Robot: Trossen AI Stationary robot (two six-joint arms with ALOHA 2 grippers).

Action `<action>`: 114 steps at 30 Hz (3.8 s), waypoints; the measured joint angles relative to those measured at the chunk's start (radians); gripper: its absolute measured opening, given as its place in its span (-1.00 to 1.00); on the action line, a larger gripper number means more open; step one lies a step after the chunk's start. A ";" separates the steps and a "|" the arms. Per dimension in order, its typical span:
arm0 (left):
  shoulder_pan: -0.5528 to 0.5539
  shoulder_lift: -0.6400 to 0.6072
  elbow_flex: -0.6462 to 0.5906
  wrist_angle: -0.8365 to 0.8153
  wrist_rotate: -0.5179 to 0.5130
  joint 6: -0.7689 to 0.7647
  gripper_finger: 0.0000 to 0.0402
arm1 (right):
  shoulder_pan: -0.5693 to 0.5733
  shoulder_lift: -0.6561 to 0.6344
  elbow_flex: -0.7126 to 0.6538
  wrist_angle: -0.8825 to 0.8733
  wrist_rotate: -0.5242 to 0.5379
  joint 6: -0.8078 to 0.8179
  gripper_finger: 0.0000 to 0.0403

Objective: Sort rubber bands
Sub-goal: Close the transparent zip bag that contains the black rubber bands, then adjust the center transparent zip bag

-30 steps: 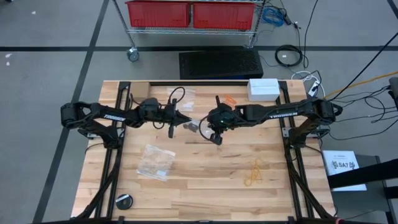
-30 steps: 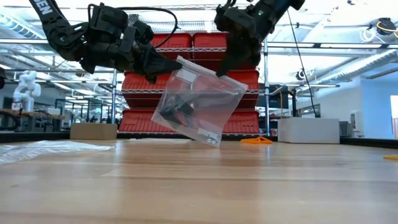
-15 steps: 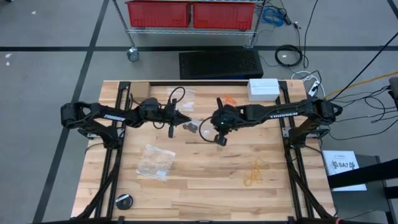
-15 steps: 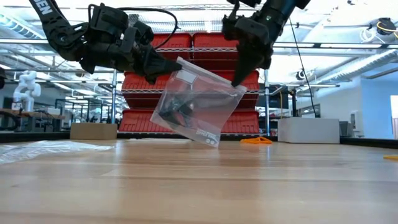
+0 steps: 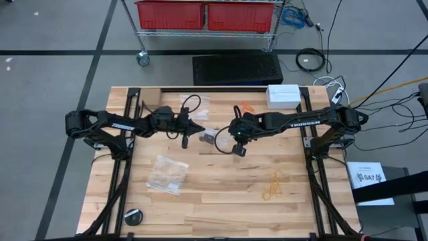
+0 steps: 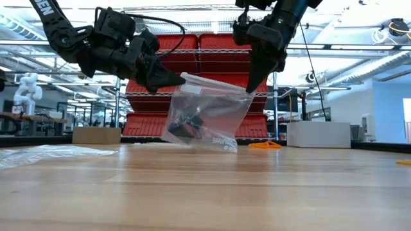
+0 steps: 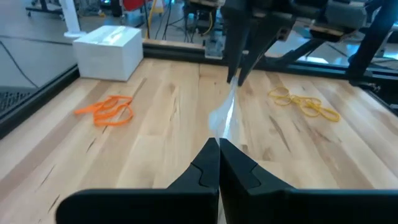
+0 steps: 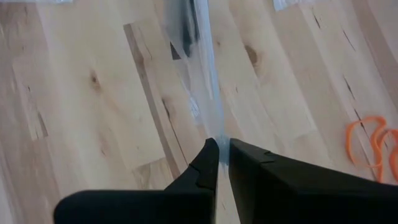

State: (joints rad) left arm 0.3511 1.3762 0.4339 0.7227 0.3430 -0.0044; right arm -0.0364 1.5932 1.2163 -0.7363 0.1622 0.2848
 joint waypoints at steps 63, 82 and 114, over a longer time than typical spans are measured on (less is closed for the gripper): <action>0.117 -0.236 0.142 -0.324 -0.073 0.099 -0.07 | -0.061 0.013 -0.069 0.365 -0.127 -0.060 -0.20; 0.119 -0.245 0.140 -0.374 -0.038 0.116 -0.07 | -0.153 0.193 -0.069 0.505 -0.427 -0.086 -0.31; 0.119 -0.245 0.122 -0.399 -0.064 0.152 -0.07 | 0.118 0.338 -0.067 0.448 0.103 -0.773 -0.17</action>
State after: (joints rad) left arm 0.4702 1.1316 0.5556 0.3233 0.2787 0.1478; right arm 0.0817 1.9310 1.1492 -0.2880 0.2656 -0.4882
